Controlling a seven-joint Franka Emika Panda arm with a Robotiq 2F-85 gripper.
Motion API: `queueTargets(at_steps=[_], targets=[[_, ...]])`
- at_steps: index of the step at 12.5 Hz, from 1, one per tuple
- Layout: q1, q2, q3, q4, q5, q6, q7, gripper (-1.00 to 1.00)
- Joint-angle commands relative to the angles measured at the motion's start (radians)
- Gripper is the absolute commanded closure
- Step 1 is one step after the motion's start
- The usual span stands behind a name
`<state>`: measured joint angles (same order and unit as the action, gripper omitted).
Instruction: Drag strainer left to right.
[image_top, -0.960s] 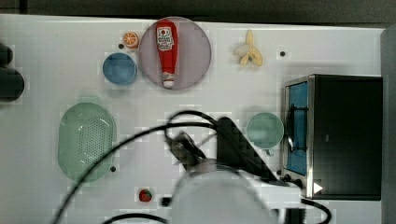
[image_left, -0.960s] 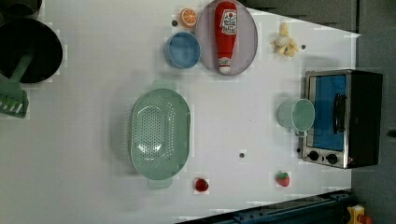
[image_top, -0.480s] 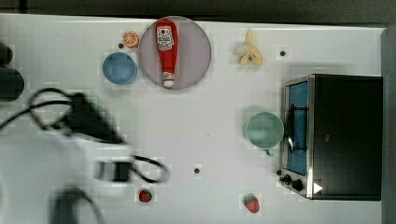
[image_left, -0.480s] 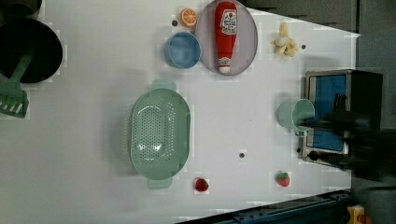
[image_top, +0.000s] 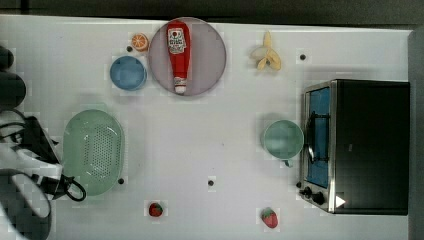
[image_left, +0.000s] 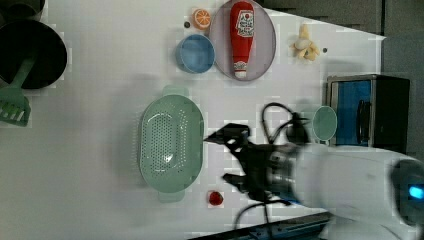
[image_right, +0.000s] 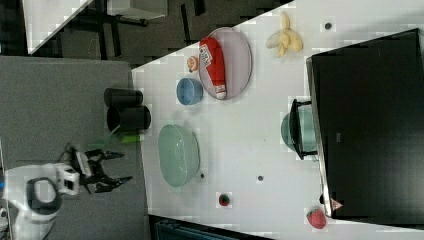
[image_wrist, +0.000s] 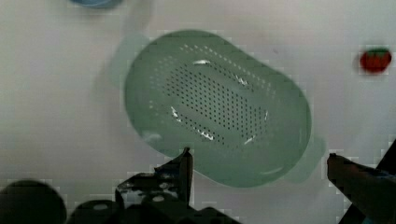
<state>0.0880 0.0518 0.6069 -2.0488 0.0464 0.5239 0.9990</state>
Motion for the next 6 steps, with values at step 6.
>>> queueTargets(at_steps=[6], targets=[[-0.033,0.332,-0.014,-0.038,-0.149,0.254,0.421,-1.0]])
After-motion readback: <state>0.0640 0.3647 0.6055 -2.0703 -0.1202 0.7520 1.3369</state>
